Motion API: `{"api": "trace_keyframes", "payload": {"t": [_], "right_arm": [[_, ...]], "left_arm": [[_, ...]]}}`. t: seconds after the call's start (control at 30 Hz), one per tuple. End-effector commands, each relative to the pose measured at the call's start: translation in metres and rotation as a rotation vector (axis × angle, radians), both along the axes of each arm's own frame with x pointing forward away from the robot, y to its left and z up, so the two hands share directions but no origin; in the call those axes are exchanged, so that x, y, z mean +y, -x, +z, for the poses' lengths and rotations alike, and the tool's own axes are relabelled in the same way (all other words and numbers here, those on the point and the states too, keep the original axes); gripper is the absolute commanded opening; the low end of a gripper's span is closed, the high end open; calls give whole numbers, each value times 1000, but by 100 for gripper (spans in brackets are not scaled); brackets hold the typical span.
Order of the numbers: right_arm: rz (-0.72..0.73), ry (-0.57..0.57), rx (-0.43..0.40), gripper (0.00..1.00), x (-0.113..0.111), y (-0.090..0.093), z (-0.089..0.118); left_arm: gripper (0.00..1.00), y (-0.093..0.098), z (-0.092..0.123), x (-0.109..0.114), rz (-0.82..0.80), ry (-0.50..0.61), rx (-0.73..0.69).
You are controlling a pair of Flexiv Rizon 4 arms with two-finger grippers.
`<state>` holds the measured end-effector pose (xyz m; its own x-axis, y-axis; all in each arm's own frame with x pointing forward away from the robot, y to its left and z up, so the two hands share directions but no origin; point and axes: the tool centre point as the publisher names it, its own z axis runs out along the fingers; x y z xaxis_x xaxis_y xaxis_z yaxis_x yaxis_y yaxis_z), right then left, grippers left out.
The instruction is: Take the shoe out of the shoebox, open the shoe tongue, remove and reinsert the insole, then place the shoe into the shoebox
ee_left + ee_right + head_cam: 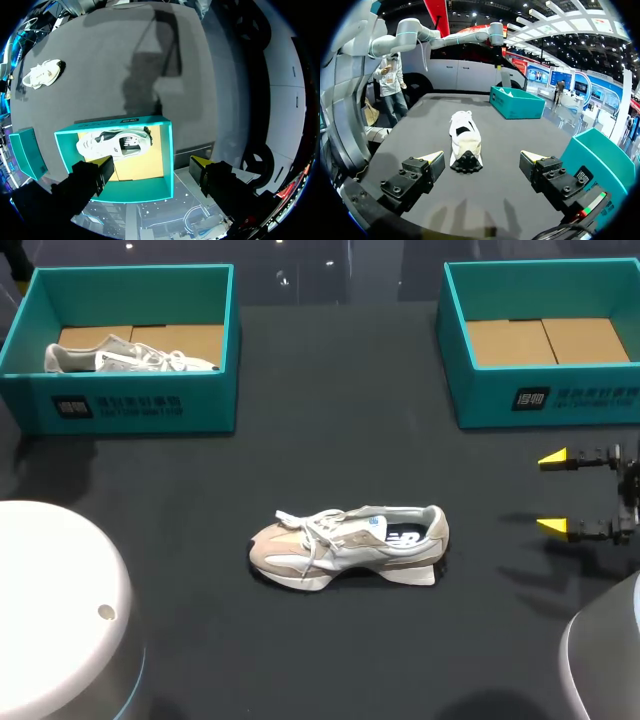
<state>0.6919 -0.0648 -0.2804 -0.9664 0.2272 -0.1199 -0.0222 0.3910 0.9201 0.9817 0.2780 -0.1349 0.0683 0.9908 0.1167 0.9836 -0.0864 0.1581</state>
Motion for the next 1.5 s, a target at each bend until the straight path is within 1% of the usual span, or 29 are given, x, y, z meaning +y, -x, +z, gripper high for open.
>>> {"api": "trace_keyframes", "payload": {"t": [0.03, 0.33, 0.4, 0.43, 0.47, 0.53, 0.83, 1.07, 1.37, 1.5], "right_arm": [[25, -15, 7, 100, -2, -11, -7], [25, -15, 7, 100, -2, -11, -7], [29, -13, 21, 100, -1, -14, -22], [32, 2, 14, 100, -1, -14, -29], [26, 11, 30, 100, -3, -15, -36], [11, 17, 31, 100, -4, -16, -46], [34, -6, 2, 100, -8, -18, -76], [16, 23, 76, 100, -12, -17, -96], [8, 17, 108, 100, -12, -13, -100], [1, 14, 126, 100, -8, -8, -103]], "left_arm": [[100, 1, 0, 0, -1, -2, -2], [100, 1, 0, 0, -1, -2, -2], [100, 1, 0, 0, -1, -2, -2], [100, 1, 0, 0, -1, -2, -2], [100, 1, 0, 0, -1, -2, -2], [100, 1, 0, 0, -1, -2, -2], [100, 1, 0, 0, -1, -2, -2], [100, 1, 0, 0, -1, -2, -2], [100, 1, 0, 0, -1, -2, -2], [100, 1, 0, 0, -1, -2, -2]]}}
